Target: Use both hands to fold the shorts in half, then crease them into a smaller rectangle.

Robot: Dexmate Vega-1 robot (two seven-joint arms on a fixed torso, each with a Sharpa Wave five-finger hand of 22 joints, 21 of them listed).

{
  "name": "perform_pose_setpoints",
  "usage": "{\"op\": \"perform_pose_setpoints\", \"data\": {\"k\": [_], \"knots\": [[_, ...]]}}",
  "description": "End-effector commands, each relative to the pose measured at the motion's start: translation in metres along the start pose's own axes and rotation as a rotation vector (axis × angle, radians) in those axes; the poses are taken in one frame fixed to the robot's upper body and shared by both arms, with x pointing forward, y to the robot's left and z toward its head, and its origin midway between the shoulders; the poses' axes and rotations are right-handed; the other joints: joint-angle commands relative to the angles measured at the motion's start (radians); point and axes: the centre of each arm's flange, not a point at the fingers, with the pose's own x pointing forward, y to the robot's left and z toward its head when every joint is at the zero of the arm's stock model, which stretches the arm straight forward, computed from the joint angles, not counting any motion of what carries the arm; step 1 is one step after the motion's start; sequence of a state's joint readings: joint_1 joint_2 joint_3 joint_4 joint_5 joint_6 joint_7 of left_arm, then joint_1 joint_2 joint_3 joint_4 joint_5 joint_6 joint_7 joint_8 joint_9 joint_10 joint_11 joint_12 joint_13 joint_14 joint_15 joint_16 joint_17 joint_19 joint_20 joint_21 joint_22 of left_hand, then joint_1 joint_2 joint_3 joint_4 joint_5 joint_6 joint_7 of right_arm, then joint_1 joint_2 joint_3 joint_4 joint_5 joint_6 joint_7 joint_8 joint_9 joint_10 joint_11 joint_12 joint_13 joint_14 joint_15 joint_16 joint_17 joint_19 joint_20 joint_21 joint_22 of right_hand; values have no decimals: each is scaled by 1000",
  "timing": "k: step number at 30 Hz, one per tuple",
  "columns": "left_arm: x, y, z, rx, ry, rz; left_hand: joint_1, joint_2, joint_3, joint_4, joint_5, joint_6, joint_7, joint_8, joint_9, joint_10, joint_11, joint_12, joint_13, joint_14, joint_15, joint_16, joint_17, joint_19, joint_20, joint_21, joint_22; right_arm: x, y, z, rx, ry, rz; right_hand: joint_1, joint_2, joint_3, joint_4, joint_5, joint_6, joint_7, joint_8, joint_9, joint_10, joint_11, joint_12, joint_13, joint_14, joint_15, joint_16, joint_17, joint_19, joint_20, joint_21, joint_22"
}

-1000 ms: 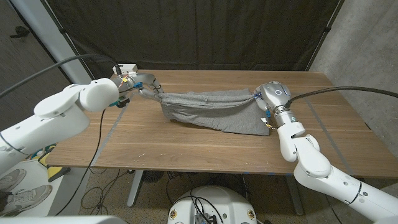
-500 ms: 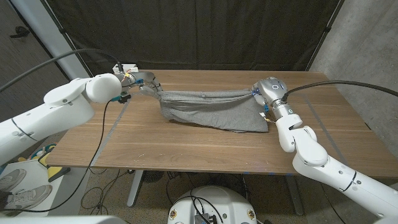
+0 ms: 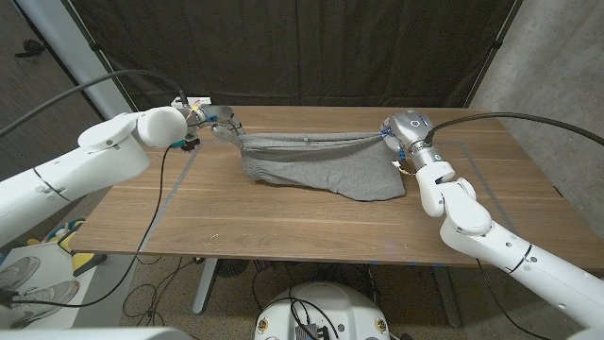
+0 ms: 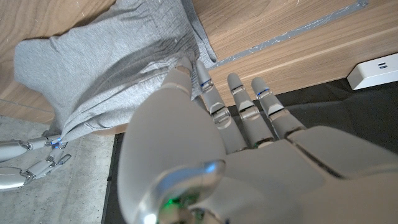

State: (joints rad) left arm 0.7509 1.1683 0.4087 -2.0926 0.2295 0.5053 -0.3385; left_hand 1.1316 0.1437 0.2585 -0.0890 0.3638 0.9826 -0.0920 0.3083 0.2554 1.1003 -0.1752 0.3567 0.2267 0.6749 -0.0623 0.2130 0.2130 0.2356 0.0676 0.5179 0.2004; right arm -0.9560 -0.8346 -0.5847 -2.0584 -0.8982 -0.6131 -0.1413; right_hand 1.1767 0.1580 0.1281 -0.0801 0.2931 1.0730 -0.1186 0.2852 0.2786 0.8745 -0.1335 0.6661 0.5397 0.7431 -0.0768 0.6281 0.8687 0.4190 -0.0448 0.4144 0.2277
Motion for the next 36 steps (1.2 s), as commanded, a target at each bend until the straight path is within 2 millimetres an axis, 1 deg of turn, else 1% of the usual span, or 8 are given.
{"op": "perform_pose_setpoints", "data": {"k": [1, 2, 4, 7, 11, 22, 27, 36], "knots": [[21, -2, -15, -166, -31, -4, 25, 40, 40, 40, 9, 22, 53, 12, 15, 28, -20, 23, 233, 36, -166, 14, 11, -2, 3, 8, 2, 35, -6, -16, 161, 31, 51, -11, 23, 2, 16, 10, -12, 4, 11, 15, 4, 8, 12, 10, 13, -141, -1, 11, -10, -51, 5, 2], [23, -3, -18, -195, -33, -5, 33, 41, 48, 41, 11, 17, 57, 16, 23, 22, 2, 30, 245, 52, -168, 19, 15, -3, 4, 9, 2, 37, -5, -18, 184, 31, 58, -14, 26, 2, 21, 11, -14, 4, 12, 19, 2, 21, 14, 13, 14, -141, 0, 15, -13, -50, 6, 3], [27, -4, -25, -248, -33, -17, 40, 47, 59, 45, 12, 7, 73, 20, 34, 19, 14, 43, 263, 73, -169, 27, 24, -5, 3, 10, 2, 42, -4, -21, 243, 30, 91, -17, 29, 2, 26, 11, -18, 4, 13, 25, -2, 19, 15, 17, 15, -140, 3, 21, -17, -47, 6, 3], [32, -7, -35, -323, -36, -31, 58, 48, 67, 40, 9, 4, 92, 28, 48, 11, 18, 57, 286, 109, -176, 50, 45, -6, 6, 12, 3, 48, -2, -23, 275, 30, 97, -21, 35, 4, 36, 13, -24, 11, 19, 42, -25, 23, 15, 29, 12, -139, 14, 43, -31, -44, 5, 5], [38, -9, -45, -409, -51, -46, 75, 48, 67, 34, 3, 0, 92, 36, 63, 13, 24, 76, 309, 129, -175, 70, 71, -8, 10, 14, 4, 58, 0, -30, 365, 42, 139, -21, 39, 9, 43, 15, -31, 11, 26, 59, -31, 29, 21, 42, 8, -139, 26, 65, -34, -39, 9, 7], [56, -15, -60, -579, -80, -53, 84, 61, 87, 58, -2, -26, 98, 41, 91, 14, 29, 115, 358, 141, -172, 83, 107, -17, 26, 19, 9, 84, 11, -41, 516, 47, 177, -26, 48, 27, 67, 21, -49, 20, 41, 94, -59, 38, 29, 71, -2, -136, 46, 106, -48, -27, 14, 11], [61, -18, -67, -660, -76, -21, 95, 55, 94, 58, -12, -25, 114, 49, 106, 14, 33, 139, 386, 142, -173, 91, 128, -17, 29, 25, 11, 92, 17, -42, 521, 60, 193, -23, 46, 36, 73, 23, -55, 24, 48, 109, -63, 39, 36, 85, -11, -137, 54, 125, -50, -25, 18, 13], [65, -26, -74, -787, -82, 36, 131, 34, 87, 15, -78, -14, 141, 29, 91, 27, 29, 165, 397, 132, -177, 106, 175, -12, 14, 43, 16, 105, 23, -40, 534, 65, 188, -20, 43, 45, 78, 24, -57, 28, 57, 124, -62, 47, 45, 98, -17, -137, 63, 144, -51, -21, 23, 14]]}}
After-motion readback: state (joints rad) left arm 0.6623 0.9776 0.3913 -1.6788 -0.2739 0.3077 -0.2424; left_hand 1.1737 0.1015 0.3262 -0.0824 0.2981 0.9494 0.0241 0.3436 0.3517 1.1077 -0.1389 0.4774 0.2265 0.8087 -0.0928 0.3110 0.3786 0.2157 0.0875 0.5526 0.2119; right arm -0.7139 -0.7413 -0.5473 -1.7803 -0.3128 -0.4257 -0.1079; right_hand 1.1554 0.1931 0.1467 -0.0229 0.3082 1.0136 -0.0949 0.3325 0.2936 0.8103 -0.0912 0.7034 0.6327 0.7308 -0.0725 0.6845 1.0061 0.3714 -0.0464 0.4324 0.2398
